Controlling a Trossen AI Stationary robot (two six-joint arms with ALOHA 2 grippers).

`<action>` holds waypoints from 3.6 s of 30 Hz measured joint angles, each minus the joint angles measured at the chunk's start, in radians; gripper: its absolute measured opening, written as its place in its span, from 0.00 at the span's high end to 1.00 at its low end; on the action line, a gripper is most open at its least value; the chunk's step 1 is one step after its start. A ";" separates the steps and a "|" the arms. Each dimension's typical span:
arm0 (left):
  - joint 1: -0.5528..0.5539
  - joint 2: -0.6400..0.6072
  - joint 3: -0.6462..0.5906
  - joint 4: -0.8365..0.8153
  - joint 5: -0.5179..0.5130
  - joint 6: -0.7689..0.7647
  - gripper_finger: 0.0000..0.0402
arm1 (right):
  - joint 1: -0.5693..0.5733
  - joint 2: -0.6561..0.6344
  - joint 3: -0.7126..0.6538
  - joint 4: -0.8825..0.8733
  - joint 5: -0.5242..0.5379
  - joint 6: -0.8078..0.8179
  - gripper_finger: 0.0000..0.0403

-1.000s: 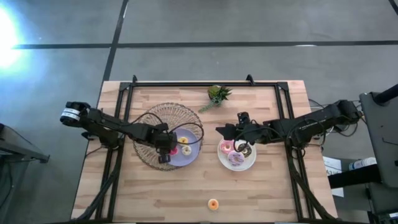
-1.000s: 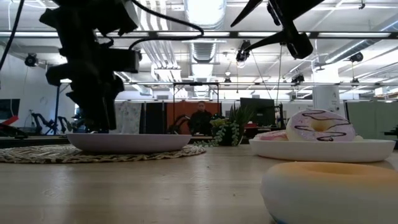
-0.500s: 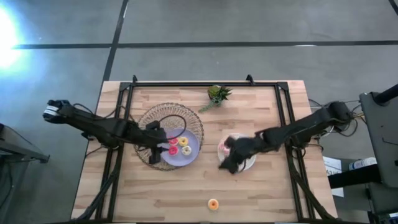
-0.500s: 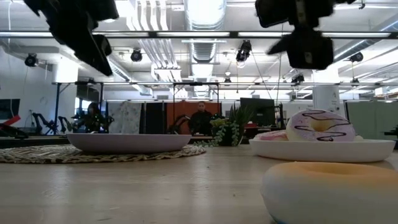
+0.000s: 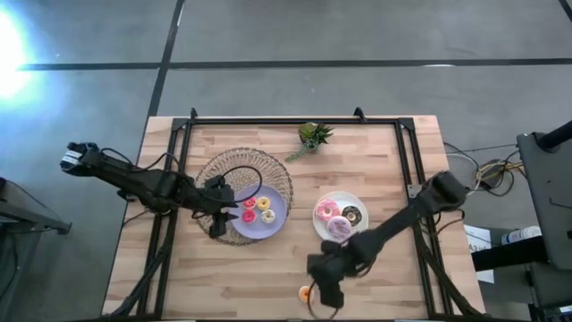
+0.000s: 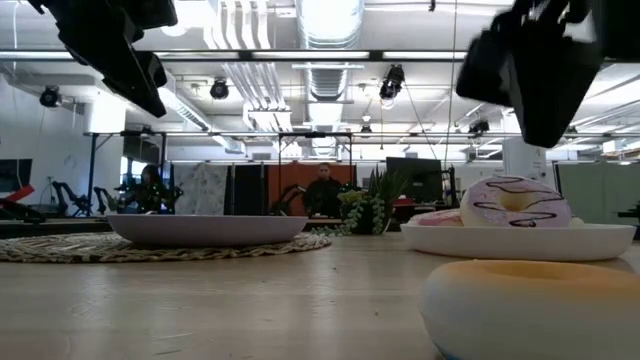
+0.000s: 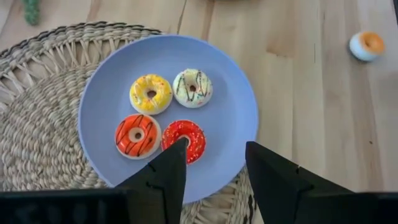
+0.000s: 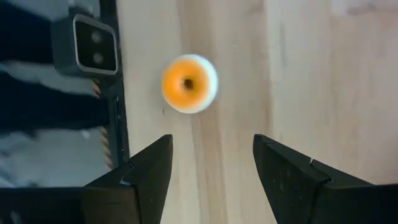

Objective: Pick & Place donuts
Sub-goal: Put the small blue donut on the purple plate

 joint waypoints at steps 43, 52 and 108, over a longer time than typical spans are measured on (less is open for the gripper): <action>-0.010 -0.002 -0.079 0.003 -0.001 -0.018 0.65 | 0.080 0.344 0.313 -0.071 0.129 -0.203 0.67; -0.010 -0.002 -0.079 0.001 0.000 -0.031 0.65 | 0.022 0.338 0.304 -0.092 0.133 -0.187 0.96; -0.210 0.000 -0.078 0.313 -0.969 -0.107 0.51 | -0.490 0.144 -0.010 1.273 0.633 0.680 0.97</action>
